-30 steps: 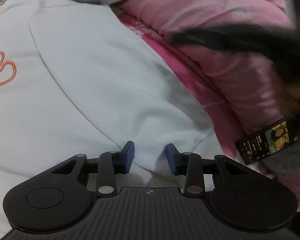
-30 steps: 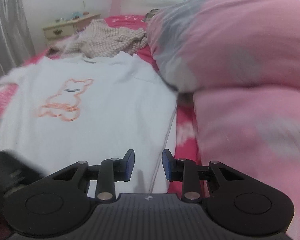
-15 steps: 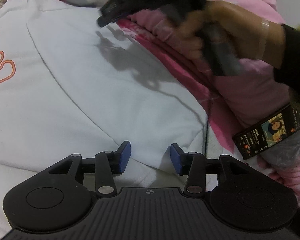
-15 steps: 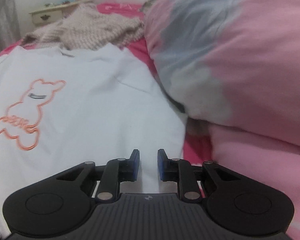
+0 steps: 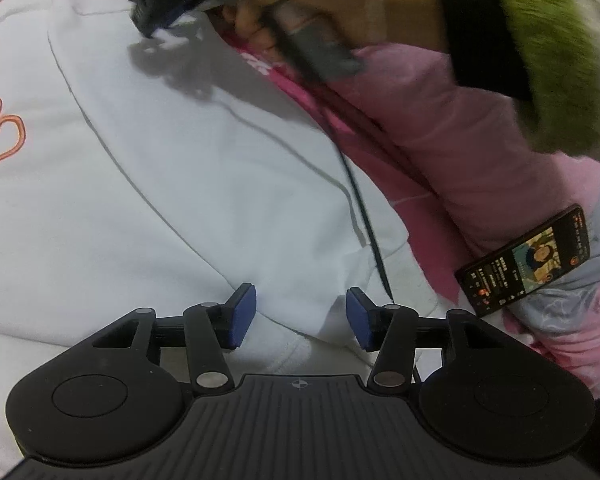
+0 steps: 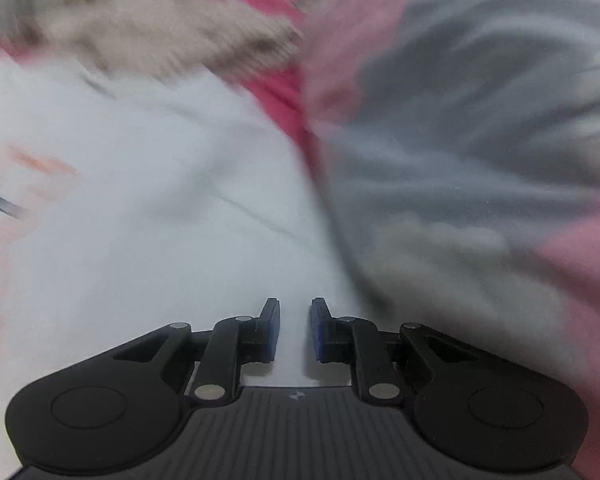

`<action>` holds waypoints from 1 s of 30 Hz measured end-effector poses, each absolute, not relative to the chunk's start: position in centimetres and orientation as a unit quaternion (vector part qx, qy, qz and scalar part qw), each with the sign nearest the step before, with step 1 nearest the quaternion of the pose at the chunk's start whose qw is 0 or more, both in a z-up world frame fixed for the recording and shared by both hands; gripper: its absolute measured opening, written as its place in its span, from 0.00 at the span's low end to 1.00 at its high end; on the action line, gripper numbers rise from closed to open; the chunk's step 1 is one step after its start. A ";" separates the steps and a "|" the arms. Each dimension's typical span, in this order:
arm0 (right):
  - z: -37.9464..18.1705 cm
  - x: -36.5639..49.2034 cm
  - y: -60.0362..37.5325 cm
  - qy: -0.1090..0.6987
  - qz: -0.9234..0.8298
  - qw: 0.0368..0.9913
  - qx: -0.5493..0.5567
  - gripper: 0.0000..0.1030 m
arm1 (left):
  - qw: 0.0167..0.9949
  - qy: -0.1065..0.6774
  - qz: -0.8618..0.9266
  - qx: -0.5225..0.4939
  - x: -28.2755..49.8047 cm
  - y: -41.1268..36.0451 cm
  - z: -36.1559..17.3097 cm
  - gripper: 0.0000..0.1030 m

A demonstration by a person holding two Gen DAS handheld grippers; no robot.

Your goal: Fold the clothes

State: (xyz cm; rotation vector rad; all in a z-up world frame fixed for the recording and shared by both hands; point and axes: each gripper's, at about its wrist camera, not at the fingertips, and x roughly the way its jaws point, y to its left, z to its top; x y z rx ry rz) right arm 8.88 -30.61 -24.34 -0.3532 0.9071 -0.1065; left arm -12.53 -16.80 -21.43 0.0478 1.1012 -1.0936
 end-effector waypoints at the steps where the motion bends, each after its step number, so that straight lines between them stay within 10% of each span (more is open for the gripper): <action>1: -24.0 9.1 -31.1 0.434 -0.058 0.885 -0.160 0.12 | 0.713 0.495 -0.496 0.020 -12.6 -16.8 -21.5 0.50; 30: -25.1 20.4 -27.5 0.308 0.035 0.925 -0.221 0.10 | 0.678 0.500 -0.537 -0.045 -10.0 -14.3 -22.9 0.57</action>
